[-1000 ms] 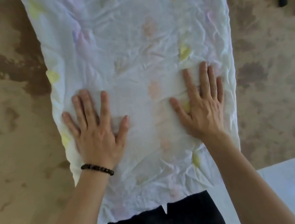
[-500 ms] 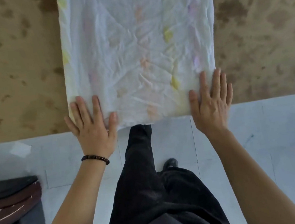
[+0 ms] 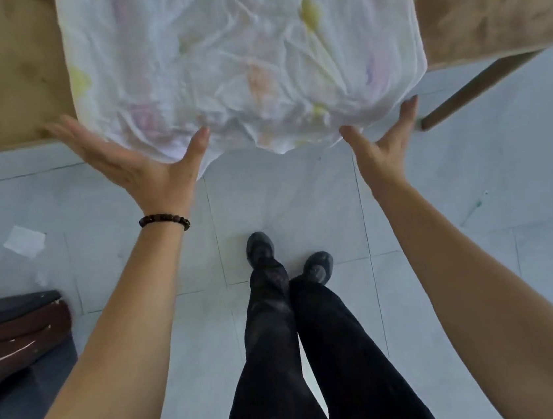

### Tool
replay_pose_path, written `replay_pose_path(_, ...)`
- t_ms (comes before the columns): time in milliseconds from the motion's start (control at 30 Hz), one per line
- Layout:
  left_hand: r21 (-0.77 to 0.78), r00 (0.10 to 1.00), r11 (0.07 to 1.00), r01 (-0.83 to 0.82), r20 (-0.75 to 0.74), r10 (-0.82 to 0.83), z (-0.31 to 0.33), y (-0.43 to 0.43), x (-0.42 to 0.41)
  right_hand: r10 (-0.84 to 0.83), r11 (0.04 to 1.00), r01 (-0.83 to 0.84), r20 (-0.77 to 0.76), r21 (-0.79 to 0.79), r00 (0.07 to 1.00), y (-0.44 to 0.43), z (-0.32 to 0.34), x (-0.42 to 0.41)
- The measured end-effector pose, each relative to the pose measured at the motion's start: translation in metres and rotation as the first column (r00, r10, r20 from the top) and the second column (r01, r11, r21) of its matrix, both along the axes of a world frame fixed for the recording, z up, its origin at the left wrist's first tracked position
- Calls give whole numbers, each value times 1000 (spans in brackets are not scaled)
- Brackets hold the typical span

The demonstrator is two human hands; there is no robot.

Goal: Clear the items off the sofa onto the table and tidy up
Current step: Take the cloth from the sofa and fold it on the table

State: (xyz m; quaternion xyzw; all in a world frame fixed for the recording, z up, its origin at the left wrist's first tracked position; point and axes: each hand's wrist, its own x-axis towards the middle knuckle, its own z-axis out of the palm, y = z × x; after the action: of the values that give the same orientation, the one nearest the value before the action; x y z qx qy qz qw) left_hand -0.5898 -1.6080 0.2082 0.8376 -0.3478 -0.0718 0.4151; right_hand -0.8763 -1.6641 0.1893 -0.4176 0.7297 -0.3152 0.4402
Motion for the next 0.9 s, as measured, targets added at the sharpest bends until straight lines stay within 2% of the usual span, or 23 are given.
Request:
replay_pose_path(67, 17, 999, 999, -44, 0, 44, -19, 7, 0, 50, 998, -49, 55, -29, 997, -6, -20, -7)
replay_pose_path(100, 18, 995, 999, -47, -87, 49, -27, 12, -2, 65, 997, -63, 57, -35, 996, -9, -27, -9)
replay_pose_path(133, 22, 970, 998, -52, -237, 55, -32, 14, -5, 81, 996, -78, 64, -43, 995, -14, -30, -11)
replay_pose_path(200, 41, 831, 999, -29, -555, 47, -39, 16, -5, 115, 993, -113, 130, -22, 985, -18, -34, -13)
replay_pose_path(267, 65, 727, 997, 37, -687, 18, -41, 14, 2, 143, 989, -148, 139, 27, 980, -17, -27, -13)
replay_pose_path(433, 189, 647, 971, 147, -761, 51, -22, 25, -8, 158, 954, -179, 106, 239, 982, 7, -5, -13)
replay_pose_path(533, 258, 580, 943, 208, -809, 93, -8, 46, -14, 115, 943, -155, 149, 294, 982, 30, 12, -15)
replay_pose_path(667, 235, 374, 957, 171, -914, 157, 14, 83, -12, -39, 946, -51, 269, 321, 962, 68, 33, -22)
replay_pose_path(767, 209, 274, 972, 109, -946, 173, 42, 110, -19, -159, 929, 29, 326, 370, 932, 92, 61, -29)
replay_pose_path(900, 144, 105, 987, 70, -985, 136, 95, 135, -24, -217, 914, 31, 425, 403, 879, 109, 116, -39)
